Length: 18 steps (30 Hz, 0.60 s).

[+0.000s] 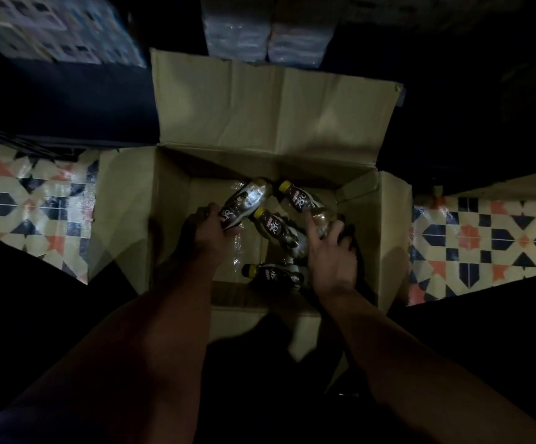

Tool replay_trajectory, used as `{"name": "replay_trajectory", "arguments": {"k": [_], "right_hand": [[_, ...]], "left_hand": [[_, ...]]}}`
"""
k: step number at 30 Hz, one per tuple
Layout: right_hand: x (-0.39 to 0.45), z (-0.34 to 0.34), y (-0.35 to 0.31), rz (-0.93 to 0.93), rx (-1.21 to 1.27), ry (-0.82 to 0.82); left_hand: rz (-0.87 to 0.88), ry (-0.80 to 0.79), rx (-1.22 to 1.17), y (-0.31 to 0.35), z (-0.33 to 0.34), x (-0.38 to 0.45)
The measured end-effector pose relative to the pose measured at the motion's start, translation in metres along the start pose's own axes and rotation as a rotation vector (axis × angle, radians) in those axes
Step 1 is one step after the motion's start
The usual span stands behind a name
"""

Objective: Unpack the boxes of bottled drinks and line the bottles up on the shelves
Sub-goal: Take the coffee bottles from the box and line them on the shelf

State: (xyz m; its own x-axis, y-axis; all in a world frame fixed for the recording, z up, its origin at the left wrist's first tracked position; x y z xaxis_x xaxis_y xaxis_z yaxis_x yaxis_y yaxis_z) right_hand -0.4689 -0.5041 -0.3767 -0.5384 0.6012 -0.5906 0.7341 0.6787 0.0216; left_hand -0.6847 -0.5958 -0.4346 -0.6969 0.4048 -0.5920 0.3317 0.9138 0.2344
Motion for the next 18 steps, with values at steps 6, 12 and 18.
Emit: {"name": "replay_trajectory", "arguments": {"k": [6, 12, 18], "right_hand": [[0.012, -0.013, -0.010, -0.121, 0.274, -0.029], [0.015, -0.018, -0.002, -0.023, 0.603, 0.124], [0.005, -0.040, 0.008, 0.028, 0.728, 0.231]], "left_hand": [[-0.013, 0.031, -0.280, -0.011, -0.021, -0.021], [-0.011, 0.105, -0.516, 0.005, -0.041, -0.037], [0.014, 0.181, -0.513, 0.027, -0.061, -0.046]]}}
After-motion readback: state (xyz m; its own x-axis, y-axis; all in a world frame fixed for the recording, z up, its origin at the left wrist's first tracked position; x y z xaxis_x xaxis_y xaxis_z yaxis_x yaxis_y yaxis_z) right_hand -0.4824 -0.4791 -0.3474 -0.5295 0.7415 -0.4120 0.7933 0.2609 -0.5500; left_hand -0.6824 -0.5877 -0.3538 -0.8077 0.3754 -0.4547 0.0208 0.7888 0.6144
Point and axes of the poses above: each hand's wrist, its own x-axis towards the middle knuckle, its own z-axis out of the palm, y = z × x, the point moved 4 cm from there along x, towards the middle knuckle, and after that the axes turned 12 degrees about -z, right-handed, at the moved point
